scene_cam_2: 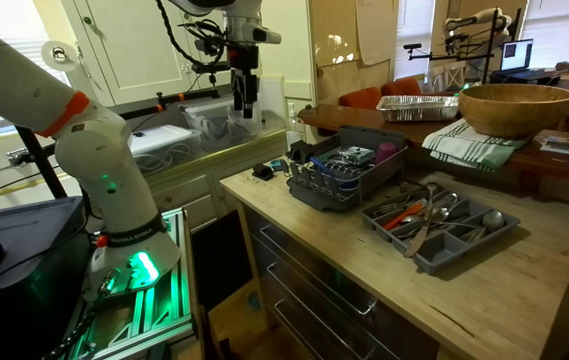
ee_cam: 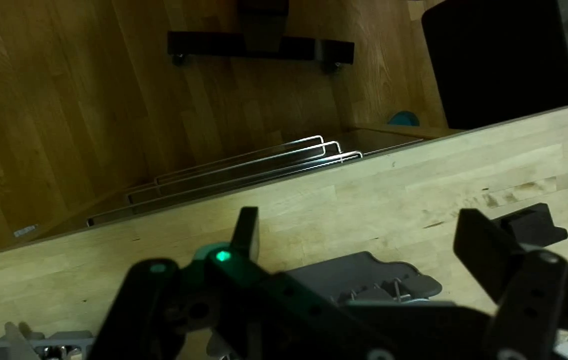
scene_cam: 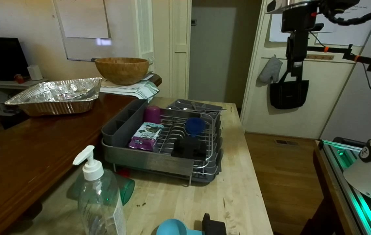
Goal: Remove the silver knife from the utensil holder and put it in the drying rack
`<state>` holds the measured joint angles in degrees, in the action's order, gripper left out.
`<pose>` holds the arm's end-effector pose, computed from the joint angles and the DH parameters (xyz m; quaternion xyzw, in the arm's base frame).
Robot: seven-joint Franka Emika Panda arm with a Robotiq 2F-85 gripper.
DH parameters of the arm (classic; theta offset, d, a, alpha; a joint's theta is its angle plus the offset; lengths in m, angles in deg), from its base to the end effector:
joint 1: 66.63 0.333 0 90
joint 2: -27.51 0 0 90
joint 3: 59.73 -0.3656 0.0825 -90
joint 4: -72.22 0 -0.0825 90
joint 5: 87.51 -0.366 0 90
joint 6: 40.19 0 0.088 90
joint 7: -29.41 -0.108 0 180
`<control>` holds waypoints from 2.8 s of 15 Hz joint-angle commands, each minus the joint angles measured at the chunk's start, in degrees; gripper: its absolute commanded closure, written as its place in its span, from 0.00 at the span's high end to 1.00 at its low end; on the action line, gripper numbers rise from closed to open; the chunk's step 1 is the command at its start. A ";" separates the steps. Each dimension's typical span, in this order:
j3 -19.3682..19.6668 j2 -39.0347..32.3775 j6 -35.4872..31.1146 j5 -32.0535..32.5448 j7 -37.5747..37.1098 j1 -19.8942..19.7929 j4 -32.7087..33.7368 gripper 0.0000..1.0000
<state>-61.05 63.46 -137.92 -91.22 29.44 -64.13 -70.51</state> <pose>0.2953 0.0273 0.5303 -0.9963 -0.0239 0.0796 0.0224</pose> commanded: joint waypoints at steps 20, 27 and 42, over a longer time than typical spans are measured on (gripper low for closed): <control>24.06 -29.38 -4.87 4.69 31.47 -13.96 24.30 1.00; 23.51 -41.89 -10.56 4.08 44.81 -15.98 32.80 1.00; 13.14 -69.07 -11.21 9.84 33.95 -20.90 54.63 1.00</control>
<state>-45.52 -5.76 -149.41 -82.72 64.13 -83.09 -16.16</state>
